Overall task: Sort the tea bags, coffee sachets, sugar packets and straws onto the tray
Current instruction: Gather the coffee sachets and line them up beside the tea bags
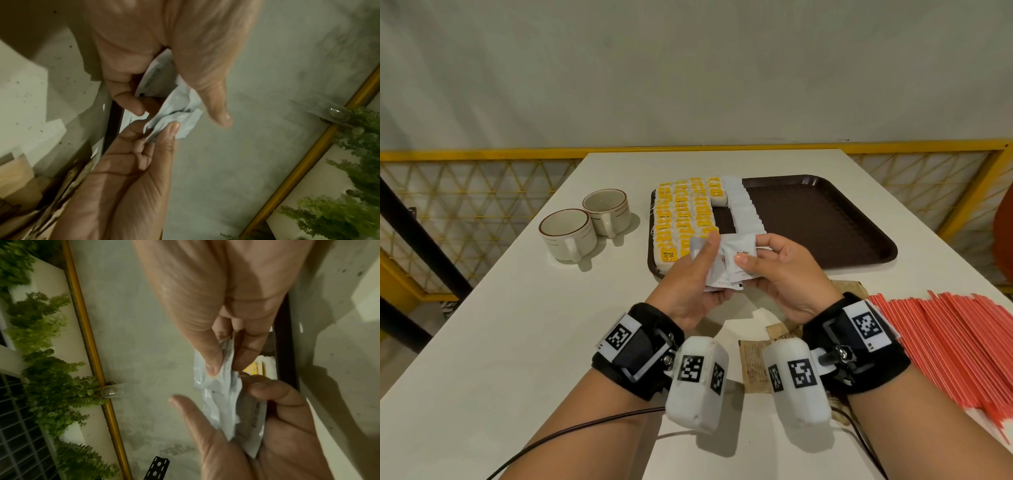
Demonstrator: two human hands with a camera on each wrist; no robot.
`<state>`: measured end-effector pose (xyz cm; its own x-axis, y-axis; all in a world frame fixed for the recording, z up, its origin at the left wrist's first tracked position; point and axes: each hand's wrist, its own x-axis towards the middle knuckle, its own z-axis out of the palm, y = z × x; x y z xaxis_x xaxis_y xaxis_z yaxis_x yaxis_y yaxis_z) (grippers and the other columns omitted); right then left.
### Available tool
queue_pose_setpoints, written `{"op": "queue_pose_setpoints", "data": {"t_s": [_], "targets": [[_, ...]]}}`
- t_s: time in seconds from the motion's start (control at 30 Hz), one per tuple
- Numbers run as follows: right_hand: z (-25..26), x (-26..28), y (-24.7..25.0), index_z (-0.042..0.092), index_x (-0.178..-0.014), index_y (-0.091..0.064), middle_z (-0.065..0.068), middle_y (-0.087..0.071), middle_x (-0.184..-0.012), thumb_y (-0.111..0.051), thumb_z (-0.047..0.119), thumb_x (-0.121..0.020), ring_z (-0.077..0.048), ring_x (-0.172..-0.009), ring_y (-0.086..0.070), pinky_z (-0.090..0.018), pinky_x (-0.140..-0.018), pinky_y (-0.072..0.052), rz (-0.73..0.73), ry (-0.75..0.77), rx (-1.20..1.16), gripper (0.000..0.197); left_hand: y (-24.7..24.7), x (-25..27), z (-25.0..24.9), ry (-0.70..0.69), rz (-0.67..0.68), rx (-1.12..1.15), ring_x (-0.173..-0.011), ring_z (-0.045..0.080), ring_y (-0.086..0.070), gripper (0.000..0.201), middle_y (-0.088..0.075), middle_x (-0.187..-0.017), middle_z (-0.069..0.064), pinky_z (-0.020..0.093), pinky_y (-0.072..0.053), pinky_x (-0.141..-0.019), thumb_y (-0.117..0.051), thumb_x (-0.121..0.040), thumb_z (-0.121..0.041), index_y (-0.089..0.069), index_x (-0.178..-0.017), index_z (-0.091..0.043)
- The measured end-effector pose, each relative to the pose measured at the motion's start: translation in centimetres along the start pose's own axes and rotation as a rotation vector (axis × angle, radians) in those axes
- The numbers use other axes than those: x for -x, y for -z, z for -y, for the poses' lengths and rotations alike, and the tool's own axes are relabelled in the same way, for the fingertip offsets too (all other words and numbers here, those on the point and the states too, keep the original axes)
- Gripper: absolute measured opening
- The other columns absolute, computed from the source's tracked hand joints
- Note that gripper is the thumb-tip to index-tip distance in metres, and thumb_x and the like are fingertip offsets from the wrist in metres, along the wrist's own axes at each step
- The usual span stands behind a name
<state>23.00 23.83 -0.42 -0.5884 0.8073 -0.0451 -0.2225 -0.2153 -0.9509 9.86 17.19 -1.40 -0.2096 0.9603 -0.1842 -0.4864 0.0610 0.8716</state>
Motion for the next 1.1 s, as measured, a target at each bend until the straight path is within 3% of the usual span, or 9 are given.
{"op": "queue_pose_setpoints", "data": {"t_s": [0.13,0.37,0.47,0.57,0.67,0.8,0.9,0.97,1.1], "targets": [[0.3,0.0,0.0,0.002,-0.105,-0.061,-0.014,-0.069,-0.086,-0.065,-0.004,-0.079,-0.018,-0.072,-0.068,-0.027,-0.062,-0.058,-0.048,0.026,-0.001,0.028,0.3,0.1,0.3,-0.029,0.026,-0.023,-0.089,0.018,-0.064,0.033,-0.068,-0.102,0.008,0.025,-0.053,-0.071,-0.059,-0.088,-0.012,-0.058,-0.122,-0.012],[0.6,-0.5,0.5,0.010,-0.087,-0.058,-0.012,-0.062,-0.078,-0.068,-0.001,-0.079,-0.019,-0.067,-0.057,-0.019,-0.049,-0.047,-0.152,0.057,-0.006,0.016,0.4,-0.3,-0.2,-0.022,-0.011,0.232,-0.098,0.030,-0.066,0.035,-0.064,-0.118,0.021,0.035,-0.059,-0.073,-0.049,-0.094,-0.003,-0.050,-0.129,-0.005],[1.0,-0.5,0.6,0.009,-0.090,-0.059,-0.010,-0.067,-0.080,-0.065,-0.002,-0.082,-0.014,-0.067,-0.064,-0.018,-0.052,-0.051,-0.172,0.065,-0.041,0.015,0.5,-0.4,-0.6,0.031,-0.039,0.273,-0.075,0.019,-0.065,0.033,-0.065,-0.085,0.009,0.033,-0.059,-0.068,-0.055,-0.091,-0.030,-0.054,-0.119,-0.013],[1.1,-0.3,0.3,0.005,-0.094,-0.060,-0.012,-0.066,-0.078,-0.066,-0.005,-0.081,-0.016,-0.064,-0.061,-0.019,-0.053,-0.052,-0.092,0.042,-0.016,0.018,0.5,-0.2,-1.1,0.083,-0.006,0.293,-0.089,0.021,-0.065,0.073,-0.067,-0.101,0.011,0.032,-0.057,-0.073,-0.052,-0.072,-0.061,-0.053,-0.125,-0.011],[1.0,-0.3,-0.8,0.004,-0.092,-0.062,-0.009,-0.064,-0.067,-0.073,-0.003,-0.076,-0.018,-0.058,-0.060,-0.022,-0.052,-0.050,0.049,0.047,0.303,0.021,0.4,0.3,-0.9,0.075,0.032,0.180,-0.105,0.028,-0.063,0.069,-0.063,-0.118,0.020,0.033,-0.052,-0.092,-0.055,-0.077,-0.050,-0.052,-0.127,-0.003],[1.8,-1.3,-1.5,0.013,-0.100,-0.062,-0.002,-0.062,-0.073,-0.082,0.010,-0.071,-0.005,-0.055,-0.060,-0.016,-0.060,-0.045,0.050,0.226,0.841,0.036,0.3,0.1,-0.5,0.045,-0.033,0.127,-0.077,0.019,-0.068,0.029,-0.069,-0.095,0.014,0.028,-0.059,-0.065,-0.055,-0.092,-0.012,-0.056,-0.119,-0.001],[2.5,-1.5,-1.5,0.025,-0.131,-0.050,0.002,-0.053,-0.115,-0.083,0.026,-0.069,0.002,-0.092,-0.053,-0.008,-0.078,-0.041,0.132,0.319,1.103,0.070,0.5,-0.1,-0.6,0.054,-0.102,0.133,-0.075,0.021,-0.067,0.024,-0.067,-0.093,0.013,0.034,-0.060,-0.066,-0.054,-0.095,-0.018,-0.058,-0.115,-0.005],[2.3,-1.3,-1.8,0.027,-0.147,-0.029,0.003,-0.034,-0.146,-0.085,0.034,-0.066,-0.014,-0.130,-0.036,-0.028,-0.106,-0.036,0.316,0.279,1.277,0.098,0.5,0.0,-0.9,0.115,-0.086,0.087,-0.060,0.017,-0.063,0.017,-0.063,-0.080,0.008,0.027,-0.054,-0.051,-0.053,-0.095,-0.024,-0.061,-0.099,-0.010],[1.2,-1.1,-3.1,0.029,-0.149,-0.023,0.004,-0.034,-0.148,-0.080,0.033,-0.070,-0.021,-0.136,-0.028,-0.046,-0.107,-0.030,0.357,0.249,1.491,0.097,0.6,0.5,-1.2,0.243,0.018,0.046,-0.062,0.018,-0.060,0.012,-0.059,-0.074,0.007,0.024,-0.049,-0.050,-0.047,-0.086,-0.013,-0.058,-0.085,-0.011]]}}
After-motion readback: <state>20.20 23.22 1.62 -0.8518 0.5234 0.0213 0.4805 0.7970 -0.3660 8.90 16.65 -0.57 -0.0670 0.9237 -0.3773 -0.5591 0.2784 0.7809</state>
